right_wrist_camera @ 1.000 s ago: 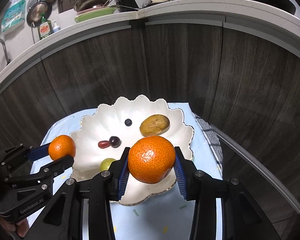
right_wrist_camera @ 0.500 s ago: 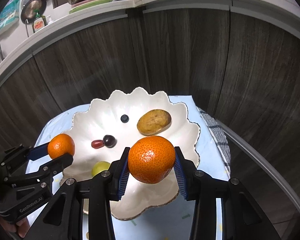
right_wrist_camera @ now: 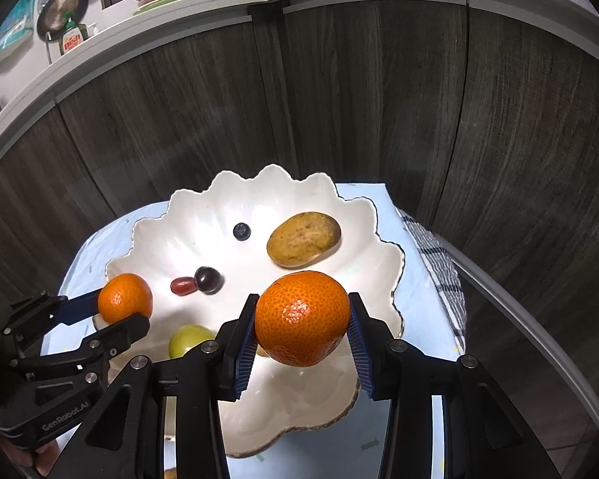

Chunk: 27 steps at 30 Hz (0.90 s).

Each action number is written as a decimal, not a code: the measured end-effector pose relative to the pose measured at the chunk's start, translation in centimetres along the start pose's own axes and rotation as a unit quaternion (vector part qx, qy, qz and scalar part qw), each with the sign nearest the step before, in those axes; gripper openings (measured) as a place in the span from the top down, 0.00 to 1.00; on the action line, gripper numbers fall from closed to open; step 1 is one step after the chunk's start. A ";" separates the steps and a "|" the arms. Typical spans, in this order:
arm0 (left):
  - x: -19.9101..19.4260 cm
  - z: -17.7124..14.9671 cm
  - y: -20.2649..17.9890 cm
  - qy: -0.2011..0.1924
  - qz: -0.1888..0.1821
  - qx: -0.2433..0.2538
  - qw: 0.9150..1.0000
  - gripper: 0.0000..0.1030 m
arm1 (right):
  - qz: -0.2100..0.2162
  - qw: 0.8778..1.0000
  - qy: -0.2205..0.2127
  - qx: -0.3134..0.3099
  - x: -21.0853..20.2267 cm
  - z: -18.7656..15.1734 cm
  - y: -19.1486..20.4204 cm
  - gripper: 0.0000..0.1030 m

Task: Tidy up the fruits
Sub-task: 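Open the left tool over the bowl while the right tool releases the orange, then withdraw both open tools back from the white bowl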

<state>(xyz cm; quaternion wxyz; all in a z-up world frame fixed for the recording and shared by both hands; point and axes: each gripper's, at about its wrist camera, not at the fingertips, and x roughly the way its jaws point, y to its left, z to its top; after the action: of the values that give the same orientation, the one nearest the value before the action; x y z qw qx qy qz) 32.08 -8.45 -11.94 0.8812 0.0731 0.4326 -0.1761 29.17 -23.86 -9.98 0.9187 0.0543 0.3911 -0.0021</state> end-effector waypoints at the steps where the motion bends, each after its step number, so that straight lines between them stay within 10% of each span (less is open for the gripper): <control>1: 0.0 0.0 0.0 0.000 0.002 0.000 1.000 0.48 | -0.001 1.000 0.001 -0.001 0.1 0.0 0.1 0.58; 4: -0.5 0.1 0.2 -0.016 0.004 -0.002 1.000 0.27 | -0.002 1.000 -0.002 -0.001 0.0 0.1 0.1 0.49; 12: -1.3 0.3 0.7 -0.020 0.014 -0.003 1.000 0.23 | -0.024 0.999 -0.039 -0.012 -1.8 0.6 0.6 0.15; 27: -5.2 -0.1 1.0 -0.044 0.023 0.018 0.999 0.17 | -0.030 0.998 -0.059 0.001 -5.0 -0.4 1.7 0.13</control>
<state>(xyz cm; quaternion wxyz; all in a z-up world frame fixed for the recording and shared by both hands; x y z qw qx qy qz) 29.44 -6.16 -7.95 0.9018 0.0913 0.3882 -0.1665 25.50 -22.30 -6.43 0.9396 0.0429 0.3378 -0.0336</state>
